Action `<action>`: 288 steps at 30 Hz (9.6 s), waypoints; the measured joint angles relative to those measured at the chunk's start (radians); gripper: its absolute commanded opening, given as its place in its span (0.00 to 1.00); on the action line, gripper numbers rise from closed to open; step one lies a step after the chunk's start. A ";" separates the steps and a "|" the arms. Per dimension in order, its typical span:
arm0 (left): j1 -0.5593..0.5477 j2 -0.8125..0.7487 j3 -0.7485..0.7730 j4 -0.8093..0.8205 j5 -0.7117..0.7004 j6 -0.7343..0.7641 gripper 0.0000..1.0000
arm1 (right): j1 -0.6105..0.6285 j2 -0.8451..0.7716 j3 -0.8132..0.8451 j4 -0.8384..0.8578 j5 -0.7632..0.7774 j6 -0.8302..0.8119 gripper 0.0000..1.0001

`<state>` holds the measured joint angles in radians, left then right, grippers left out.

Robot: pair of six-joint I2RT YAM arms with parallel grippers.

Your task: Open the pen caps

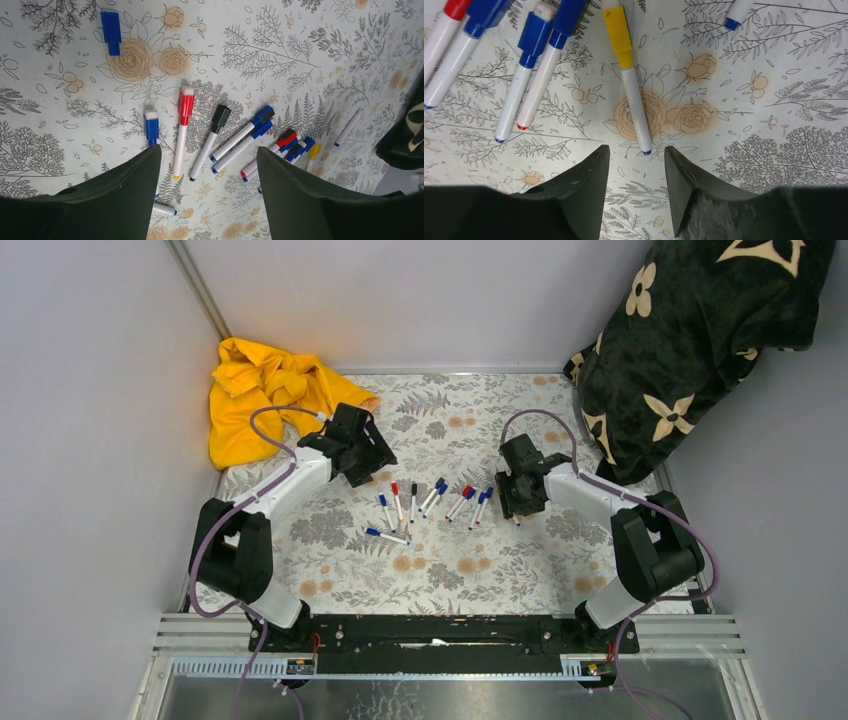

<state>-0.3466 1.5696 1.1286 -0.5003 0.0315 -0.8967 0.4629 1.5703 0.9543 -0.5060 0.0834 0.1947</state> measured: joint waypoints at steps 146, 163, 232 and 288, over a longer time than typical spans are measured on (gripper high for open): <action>-0.282 0.121 0.007 0.424 0.352 -0.282 0.06 | 0.140 -0.064 0.149 0.124 -0.373 0.127 0.20; -0.255 0.135 0.022 0.410 0.283 -0.349 0.00 | 0.140 -0.078 0.106 0.147 -0.354 0.117 0.00; 0.001 0.405 0.340 -0.222 -0.344 0.005 0.66 | -0.134 0.244 0.277 0.106 0.106 0.089 0.44; -0.045 0.146 0.199 -0.147 -0.248 0.011 0.75 | 0.151 0.242 0.170 0.040 0.111 0.266 0.41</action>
<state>-0.3920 1.7157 1.3273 -0.6472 -0.2161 -0.8860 0.6144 1.8122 1.1244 -0.4656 0.1940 0.4606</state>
